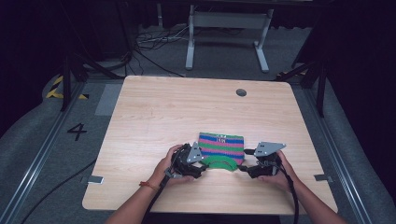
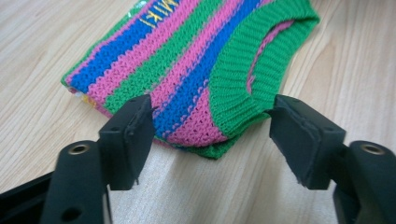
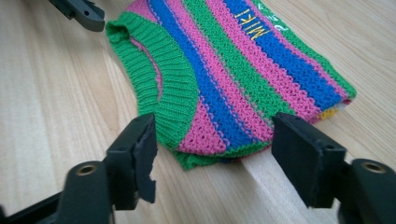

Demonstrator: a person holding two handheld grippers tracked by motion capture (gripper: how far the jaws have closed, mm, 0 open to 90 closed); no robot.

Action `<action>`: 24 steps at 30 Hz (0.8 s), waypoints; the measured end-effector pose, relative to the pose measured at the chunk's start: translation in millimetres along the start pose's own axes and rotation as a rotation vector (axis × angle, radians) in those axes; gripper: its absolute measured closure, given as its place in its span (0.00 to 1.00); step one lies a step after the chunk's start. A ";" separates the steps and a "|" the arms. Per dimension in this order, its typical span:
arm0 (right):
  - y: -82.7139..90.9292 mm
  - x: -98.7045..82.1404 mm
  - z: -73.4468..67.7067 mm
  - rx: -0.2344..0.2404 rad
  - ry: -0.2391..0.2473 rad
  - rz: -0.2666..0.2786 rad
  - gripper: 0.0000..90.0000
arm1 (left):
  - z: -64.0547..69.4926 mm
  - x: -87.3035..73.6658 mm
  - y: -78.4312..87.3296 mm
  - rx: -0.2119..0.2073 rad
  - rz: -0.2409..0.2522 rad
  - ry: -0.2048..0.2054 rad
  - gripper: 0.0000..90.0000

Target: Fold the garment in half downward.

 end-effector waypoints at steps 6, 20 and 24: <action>8.7 -1.8 2.4 -0.020 0.002 -0.031 0.32 | -2.6 0.7 4.2 0.033 -0.028 -0.046 0.35; 20.2 0.7 4.5 -0.078 0.036 -0.092 0.23 | -17.4 -5.2 16.3 0.079 -0.078 -0.046 0.27; 25.8 -1.0 6.9 -0.086 0.017 -0.096 0.23 | -25.5 -7.7 20.9 0.110 -0.106 -0.043 0.27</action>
Point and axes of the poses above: each handheld gripper's, and its own axes: y roughly backward along the jaws, x roughly out of its top, z roughly to its right, the point moved 10 cm from there along -y, roughly forward along the jaws, and after that the axes turned 12 degrees about x, right-handed, at the moved point
